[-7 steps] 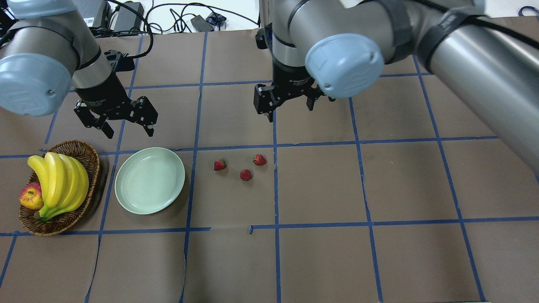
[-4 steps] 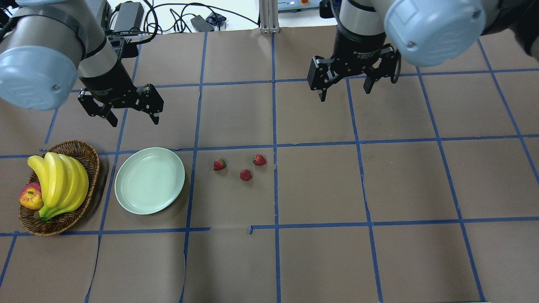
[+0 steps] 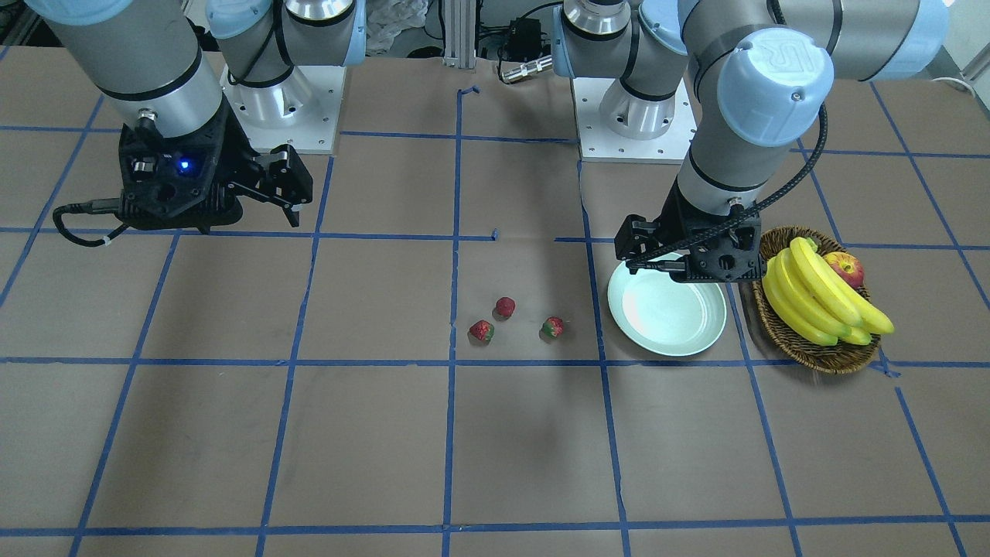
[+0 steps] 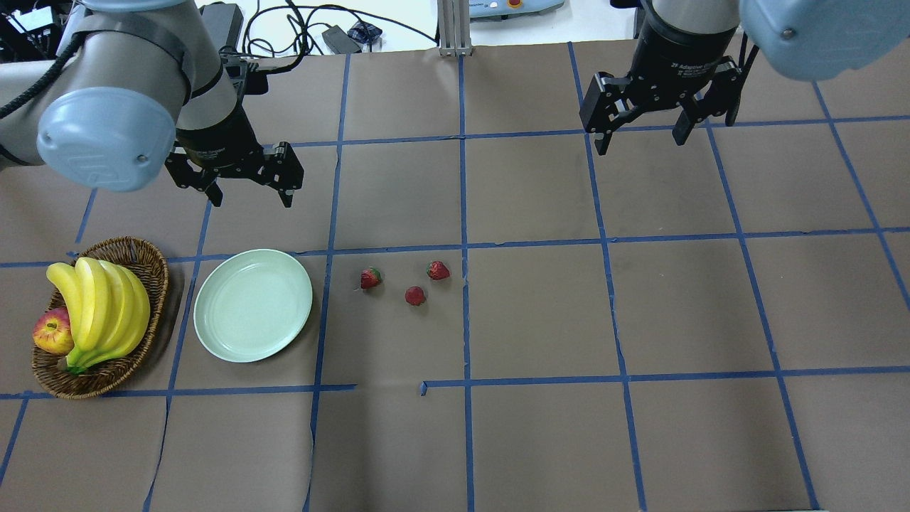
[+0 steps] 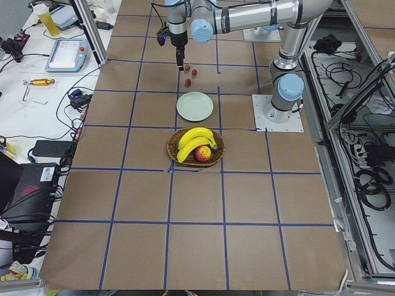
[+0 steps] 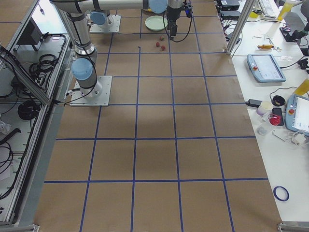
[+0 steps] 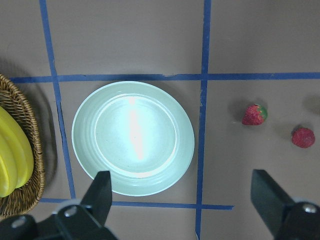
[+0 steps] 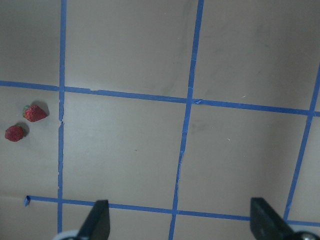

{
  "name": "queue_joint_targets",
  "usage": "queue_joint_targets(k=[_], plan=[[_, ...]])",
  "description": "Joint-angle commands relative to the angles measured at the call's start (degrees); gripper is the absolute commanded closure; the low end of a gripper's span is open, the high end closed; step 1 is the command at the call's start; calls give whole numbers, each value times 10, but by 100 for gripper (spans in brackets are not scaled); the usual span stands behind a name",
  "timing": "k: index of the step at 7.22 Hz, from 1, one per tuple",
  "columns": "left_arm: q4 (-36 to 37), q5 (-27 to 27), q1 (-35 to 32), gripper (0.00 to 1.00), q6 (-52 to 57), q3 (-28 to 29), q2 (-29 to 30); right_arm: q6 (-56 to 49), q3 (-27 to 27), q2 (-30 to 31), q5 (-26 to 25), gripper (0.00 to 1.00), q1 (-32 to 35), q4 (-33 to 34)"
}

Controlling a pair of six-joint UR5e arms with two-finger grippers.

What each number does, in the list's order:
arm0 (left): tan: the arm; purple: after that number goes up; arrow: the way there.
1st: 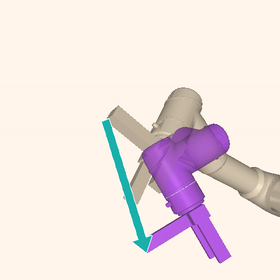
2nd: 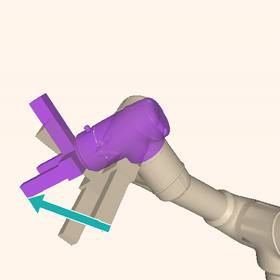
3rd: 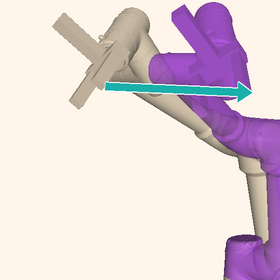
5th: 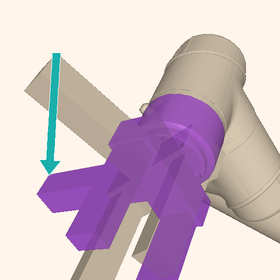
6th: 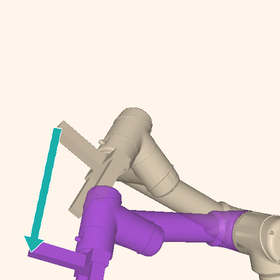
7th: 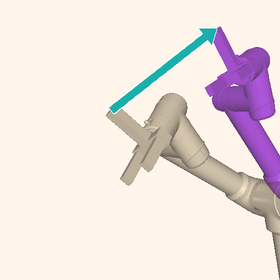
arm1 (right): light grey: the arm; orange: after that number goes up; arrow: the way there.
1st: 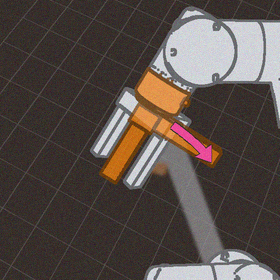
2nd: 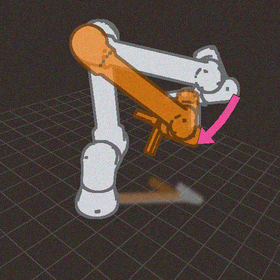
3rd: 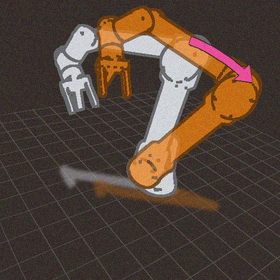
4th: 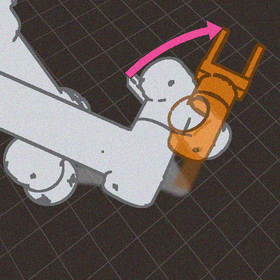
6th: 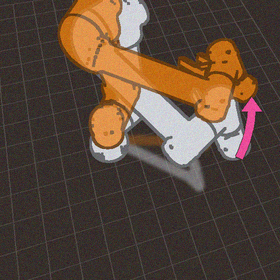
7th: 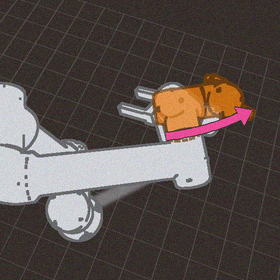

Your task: Collect all strawberries into plate

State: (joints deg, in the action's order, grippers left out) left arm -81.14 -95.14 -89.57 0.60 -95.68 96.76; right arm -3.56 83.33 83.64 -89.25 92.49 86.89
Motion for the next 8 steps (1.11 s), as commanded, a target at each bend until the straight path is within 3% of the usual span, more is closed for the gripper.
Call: queue_joint_targets(k=[1, 4, 8], plan=[[4, 0, -1, 0, 0, -2, -1, 3, 3, 0, 3, 0, -2, -1], [2, -1, -1, 0, 0, -3, -3, 3, 2, 2, 3, 0, -1, -5], [18, 66, -12, 0, -17, -23, 40, 3, 4, 2, 1, 0, 1, -6]])
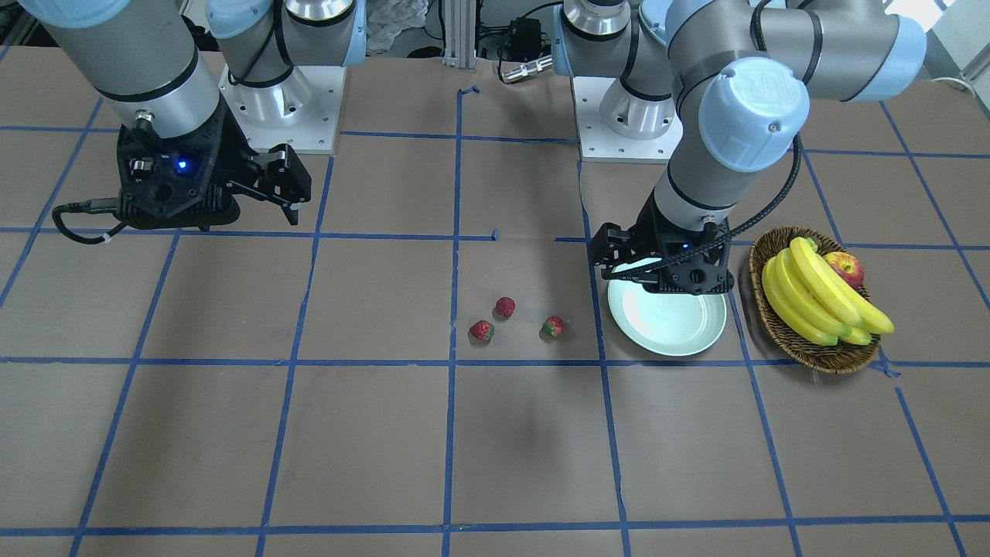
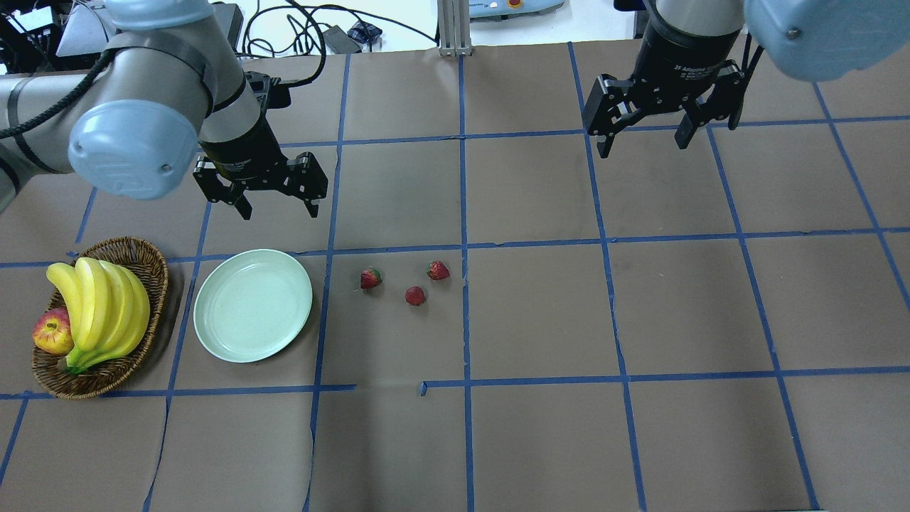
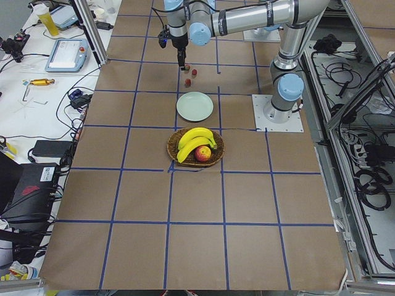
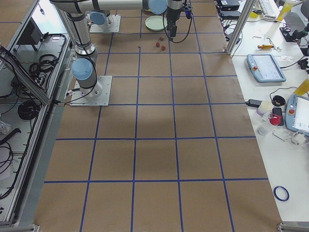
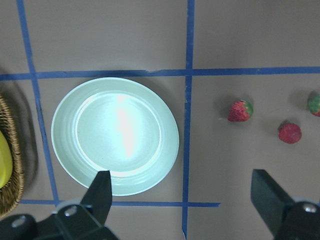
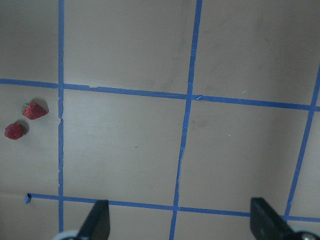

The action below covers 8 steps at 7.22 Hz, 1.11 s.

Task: Collect all strawberries into plate
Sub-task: 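Reach the left gripper to the strawberry nearest the plate and grasp it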

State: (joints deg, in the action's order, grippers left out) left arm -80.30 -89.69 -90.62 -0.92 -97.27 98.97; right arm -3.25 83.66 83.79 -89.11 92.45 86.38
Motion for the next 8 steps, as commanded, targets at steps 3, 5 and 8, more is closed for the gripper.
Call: queue_joint_targets(k=[3, 5, 8], plan=[[90, 57, -10, 0, 4, -34, 94, 0, 3, -3, -2, 0, 3, 2], [90, 60, -25, 11, 4, -35, 134, 0, 4, -4, -5, 0, 3, 0], [95, 61, -43, 13, 3, -35, 176, 0, 6, -5, -5, 0, 3, 2]])
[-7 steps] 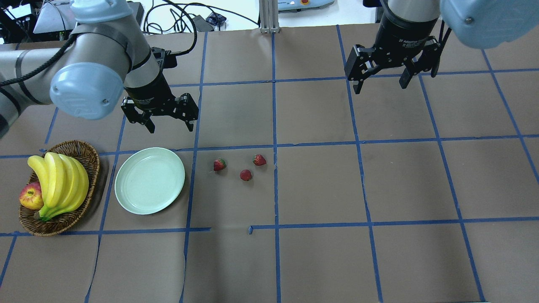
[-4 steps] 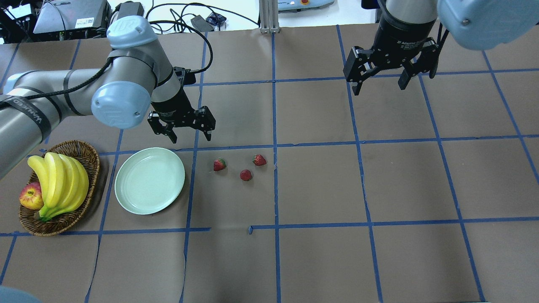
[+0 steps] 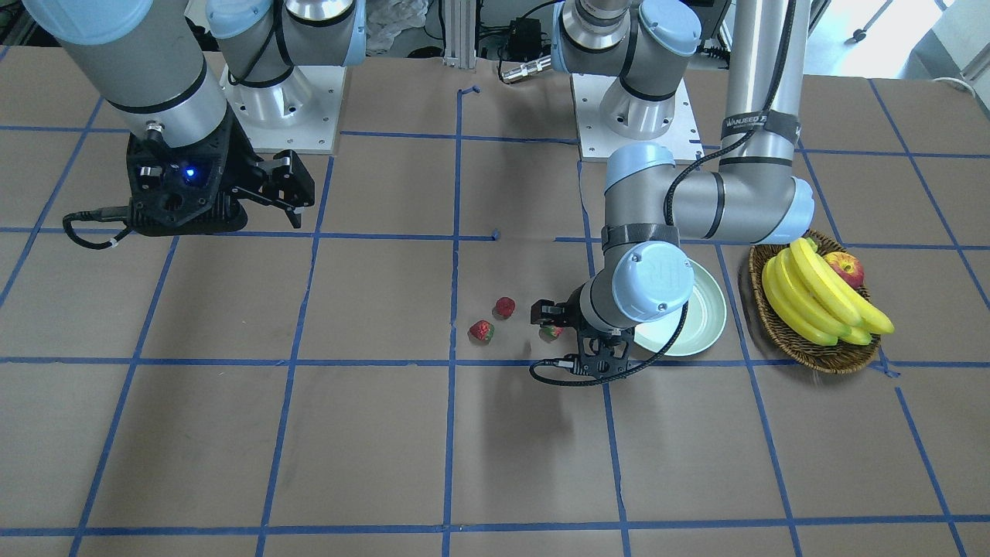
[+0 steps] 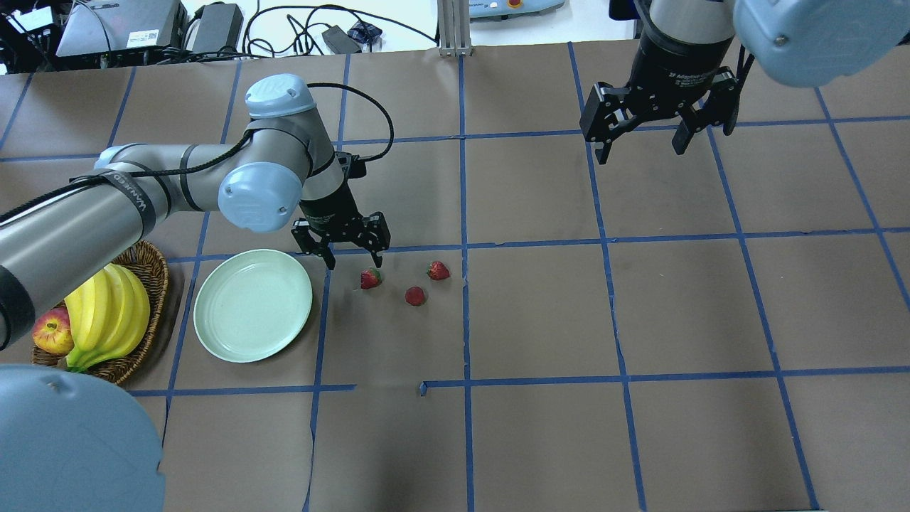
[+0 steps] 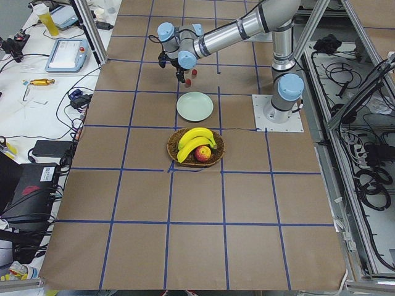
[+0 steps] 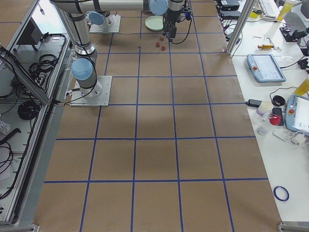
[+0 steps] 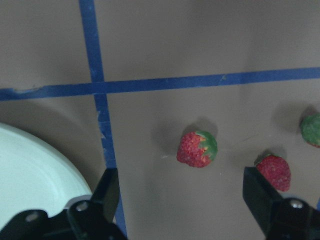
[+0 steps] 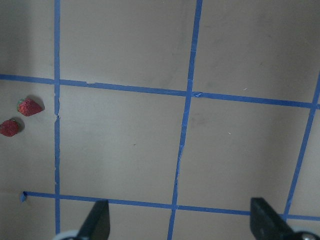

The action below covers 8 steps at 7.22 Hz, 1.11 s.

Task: Collect all strawberries into plate
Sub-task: 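Reach the left gripper to the strawberry nearest the plate and grasp it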

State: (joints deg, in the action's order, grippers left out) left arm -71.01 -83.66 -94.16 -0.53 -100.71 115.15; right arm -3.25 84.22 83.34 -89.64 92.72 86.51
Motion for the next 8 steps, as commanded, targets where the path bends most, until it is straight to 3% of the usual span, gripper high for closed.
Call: queue_joint_targets(k=[1, 2, 4, 5, 6, 8], plan=[[0, 1, -9, 19, -1, -1, 22, 0, 1, 0, -1, 0, 2, 0], [-5, 0, -11, 31, 0, 0, 24, 0, 1, 0, -1, 0, 4, 1], [-5, -6, -15, 93, 3, 0, 25, 0, 1, -1, -1, 0, 5, 1], [-5, -7, -15, 100, 1, 0, 25, 0, 1, -2, -1, 0, 5, 2], [-5, -9, -15, 100, 1, 4, 20, 0, 1, -2, -1, 0, 5, 2], [-45, -84, -10, 100, 4, 41, -7, 1, 1, -2, -2, 0, 5, 2]])
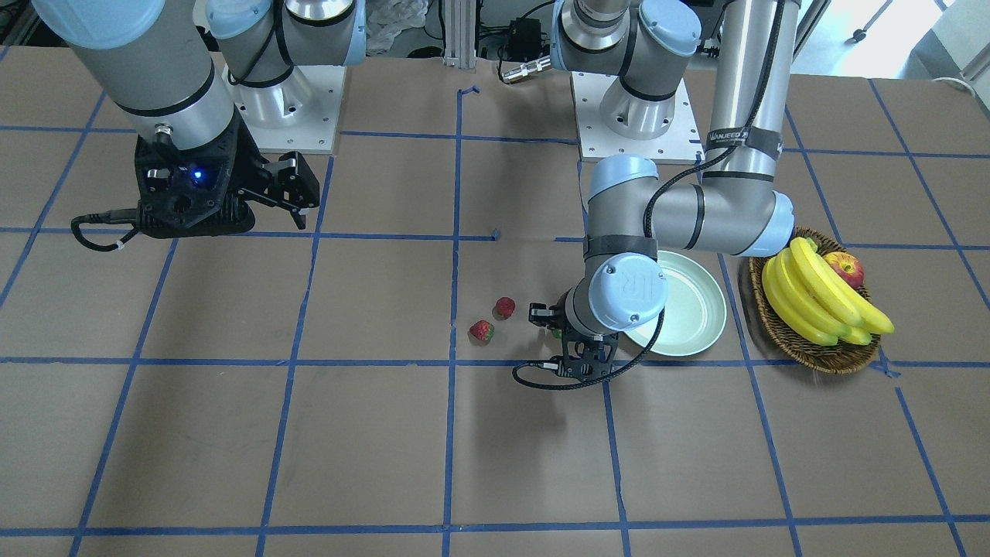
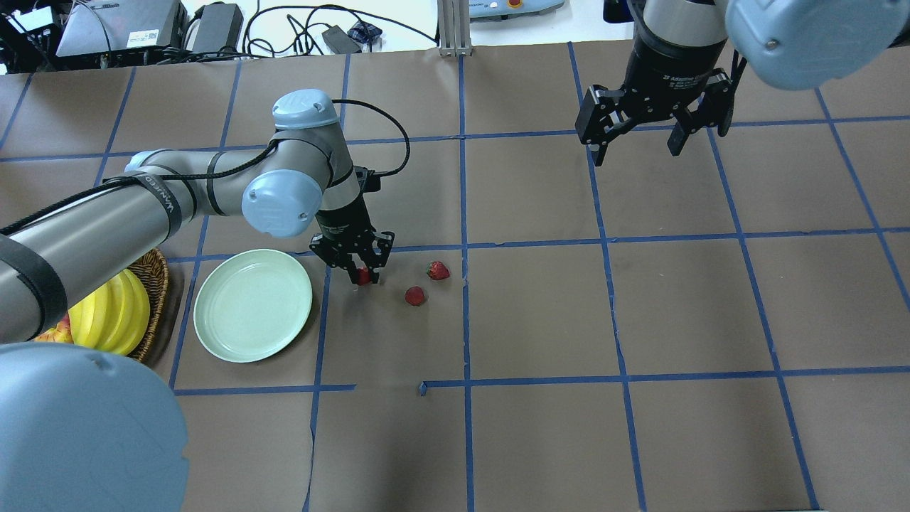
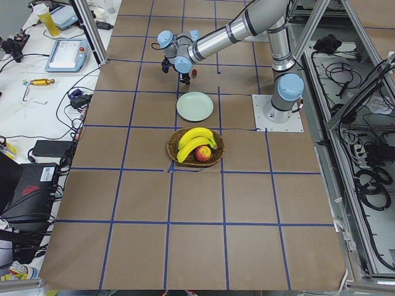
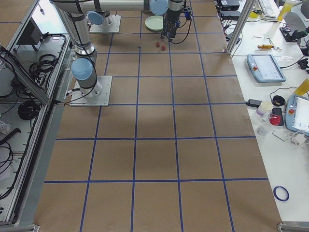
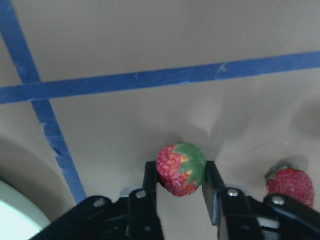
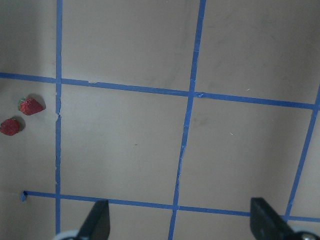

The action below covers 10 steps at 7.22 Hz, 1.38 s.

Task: Collect all strawberries into plate
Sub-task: 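Lower the strawberry onto the green plate and open the left gripper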

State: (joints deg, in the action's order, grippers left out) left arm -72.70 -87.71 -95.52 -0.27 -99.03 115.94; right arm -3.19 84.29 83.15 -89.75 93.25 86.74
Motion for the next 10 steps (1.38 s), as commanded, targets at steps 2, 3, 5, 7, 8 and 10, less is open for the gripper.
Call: queue_joint_targets(k=[2, 3, 5, 7, 8, 10], plan=[[-130, -88, 36, 100, 65, 61, -39, 0, 0, 0, -1, 0, 0, 1], [-139, -115, 65, 100, 101, 46, -40, 0, 0, 0, 0, 0, 0, 1], [-135, -156, 113, 100, 159, 17, -34, 0, 3, 0, 1, 0, 0, 2], [-130, -192, 165, 100, 204, -9, -22, 0, 6, 0, 2, 0, 0, 3], [-126, -203, 169, 95, 199, -12, -13, 0, 7, 0, 4, 0, 1, 3], [-126, -196, 168, 15, 194, -6, -19, -1, 6, 0, 0, 0, 0, 3]])
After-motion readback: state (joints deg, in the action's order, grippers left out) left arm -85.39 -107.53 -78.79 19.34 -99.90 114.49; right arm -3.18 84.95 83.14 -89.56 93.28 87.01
